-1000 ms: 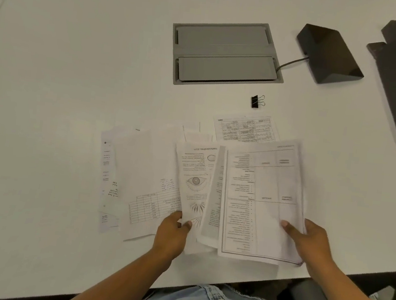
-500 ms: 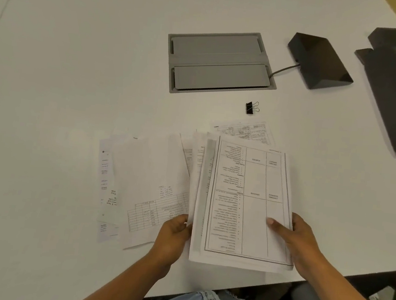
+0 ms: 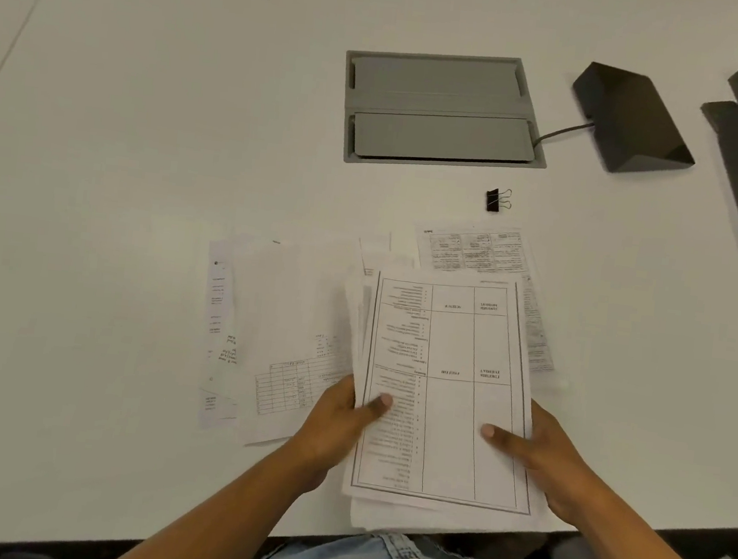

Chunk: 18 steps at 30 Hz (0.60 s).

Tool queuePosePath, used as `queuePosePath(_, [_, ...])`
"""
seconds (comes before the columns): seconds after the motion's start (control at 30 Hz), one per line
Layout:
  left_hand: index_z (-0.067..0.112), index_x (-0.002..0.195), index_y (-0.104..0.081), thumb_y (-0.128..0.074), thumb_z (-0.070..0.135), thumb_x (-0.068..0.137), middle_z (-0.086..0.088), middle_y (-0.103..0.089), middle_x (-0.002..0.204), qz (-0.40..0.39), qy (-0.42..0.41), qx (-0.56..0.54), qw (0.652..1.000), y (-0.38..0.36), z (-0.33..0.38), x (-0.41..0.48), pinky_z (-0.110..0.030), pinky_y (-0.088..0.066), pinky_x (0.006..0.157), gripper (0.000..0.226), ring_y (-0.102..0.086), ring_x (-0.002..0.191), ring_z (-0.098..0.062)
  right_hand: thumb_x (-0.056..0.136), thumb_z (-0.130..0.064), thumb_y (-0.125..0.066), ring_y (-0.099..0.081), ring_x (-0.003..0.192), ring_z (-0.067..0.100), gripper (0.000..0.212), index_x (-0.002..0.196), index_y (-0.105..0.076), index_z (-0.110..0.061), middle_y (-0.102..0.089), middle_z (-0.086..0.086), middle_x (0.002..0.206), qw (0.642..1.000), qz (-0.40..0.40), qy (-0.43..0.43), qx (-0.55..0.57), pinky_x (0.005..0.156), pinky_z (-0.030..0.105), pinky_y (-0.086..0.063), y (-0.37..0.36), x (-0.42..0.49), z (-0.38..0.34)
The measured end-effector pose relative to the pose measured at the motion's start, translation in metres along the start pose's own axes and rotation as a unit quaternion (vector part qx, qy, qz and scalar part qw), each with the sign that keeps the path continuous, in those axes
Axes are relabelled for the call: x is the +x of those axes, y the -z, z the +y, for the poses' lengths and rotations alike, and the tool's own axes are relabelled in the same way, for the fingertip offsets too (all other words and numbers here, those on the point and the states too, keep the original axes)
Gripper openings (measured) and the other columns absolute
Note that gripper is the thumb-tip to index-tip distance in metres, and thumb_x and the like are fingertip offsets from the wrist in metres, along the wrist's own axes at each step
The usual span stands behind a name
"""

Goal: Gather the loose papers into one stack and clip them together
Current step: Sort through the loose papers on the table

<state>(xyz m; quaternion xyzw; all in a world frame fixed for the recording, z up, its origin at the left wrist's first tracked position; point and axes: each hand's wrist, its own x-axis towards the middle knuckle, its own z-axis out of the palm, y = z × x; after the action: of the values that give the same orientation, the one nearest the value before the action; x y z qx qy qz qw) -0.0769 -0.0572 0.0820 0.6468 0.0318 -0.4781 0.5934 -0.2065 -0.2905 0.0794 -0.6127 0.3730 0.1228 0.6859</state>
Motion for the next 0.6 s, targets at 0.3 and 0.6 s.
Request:
queuePosePath(0.3, [0.017,0.12,-0.068,-0.064,0.022,0.093,0.003,-0.074,0.116,0.029,-0.034,0.029,0.999,0.03,-0.004,0.005,-0.029,-0.057,0.089,0.028,-0.07,0.105,-0.013,0.091,-0.025,-0.061,-0.065,0.1,0.006,0.025,0.115,-0.06,-0.03,-0.069,-0.016,0.107,0.998,0.05,0.007,-0.026,0.08,0.022,-0.05,-0.023,0.01,-0.008])
queuePosePath(0.6, [0.013,0.133,-0.048,-0.074,0.057,0.075,-0.007,-0.058,0.126,0.469,0.029,0.207,0.858,0.079,-0.026,0.02,-0.039,-0.049,0.088,0.077,-0.058,0.116,-0.029,0.093,-0.014,-0.06,-0.061,0.086,0.01,0.032,0.124,-0.058,-0.007,-0.066,-0.001,0.099,0.983,0.18,0.021,0.019,0.082,0.025,-0.043,-0.014,0.006,-0.008])
